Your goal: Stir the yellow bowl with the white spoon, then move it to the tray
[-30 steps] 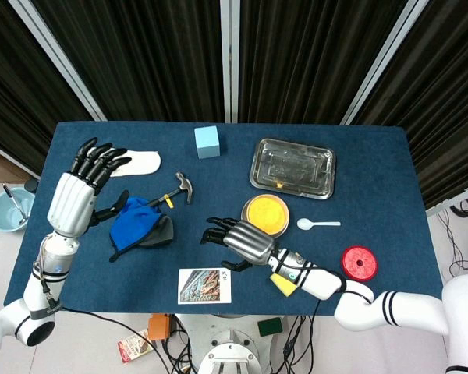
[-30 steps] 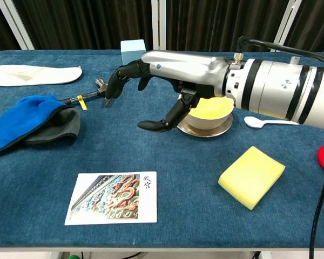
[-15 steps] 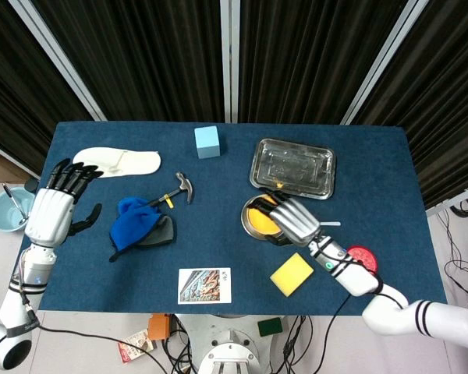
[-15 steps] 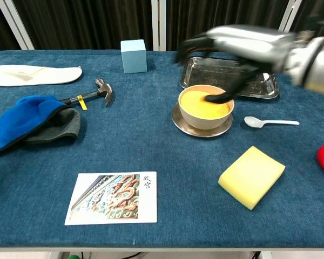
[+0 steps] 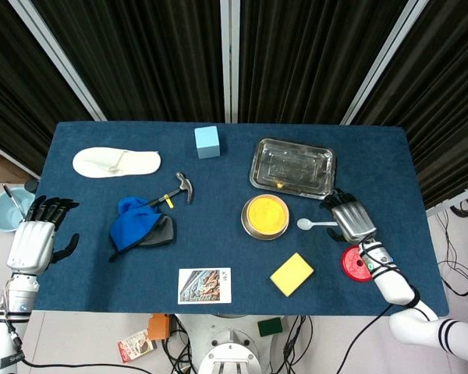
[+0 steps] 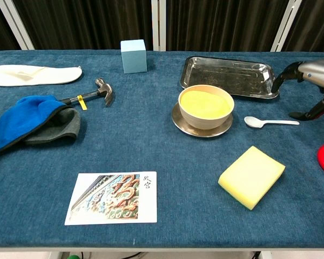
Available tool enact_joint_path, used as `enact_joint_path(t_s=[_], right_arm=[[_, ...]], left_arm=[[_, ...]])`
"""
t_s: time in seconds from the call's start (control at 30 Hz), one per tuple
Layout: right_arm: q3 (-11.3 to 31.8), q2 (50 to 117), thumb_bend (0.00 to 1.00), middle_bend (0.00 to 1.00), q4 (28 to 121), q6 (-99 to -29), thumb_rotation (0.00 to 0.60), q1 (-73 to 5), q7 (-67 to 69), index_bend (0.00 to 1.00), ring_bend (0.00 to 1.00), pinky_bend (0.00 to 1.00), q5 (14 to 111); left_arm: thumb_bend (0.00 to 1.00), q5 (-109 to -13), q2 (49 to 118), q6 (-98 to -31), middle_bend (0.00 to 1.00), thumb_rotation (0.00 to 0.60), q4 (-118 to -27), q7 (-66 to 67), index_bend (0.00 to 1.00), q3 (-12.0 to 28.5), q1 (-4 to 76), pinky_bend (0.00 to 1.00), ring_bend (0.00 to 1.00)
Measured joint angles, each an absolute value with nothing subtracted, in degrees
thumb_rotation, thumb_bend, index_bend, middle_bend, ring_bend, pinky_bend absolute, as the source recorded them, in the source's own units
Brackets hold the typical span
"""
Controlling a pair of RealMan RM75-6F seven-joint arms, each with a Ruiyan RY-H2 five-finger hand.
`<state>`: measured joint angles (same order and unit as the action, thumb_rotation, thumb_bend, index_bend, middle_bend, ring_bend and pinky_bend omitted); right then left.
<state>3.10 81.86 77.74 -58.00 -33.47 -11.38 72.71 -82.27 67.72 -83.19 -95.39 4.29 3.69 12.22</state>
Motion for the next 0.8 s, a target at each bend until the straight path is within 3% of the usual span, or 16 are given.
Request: enact_joint_path(t_s=[0.3, 0.8], right_arm=[[3.5, 88.2, 0.34, 0.19, 69.6, -55.0, 0.600, -34.3, -10.4, 0.43, 0.06, 0.21, 72.6], [4.2, 90.8, 0.40, 0.23, 64.9, -52.7, 0.600, -34.4, -8.6, 0.51, 0.06, 0.21, 73.1]], left_arm=[[0.34, -82.6, 68.5, -82.9, 0.19, 0.600, -94.6, 3.8, 0.23, 3.8, 11.9, 0.09, 0.14], [0.34, -82.9, 69.0, -82.7, 0.19, 0.600, -93.4, 2.7, 0.23, 4.1, 11.5, 0.09, 0.14]])
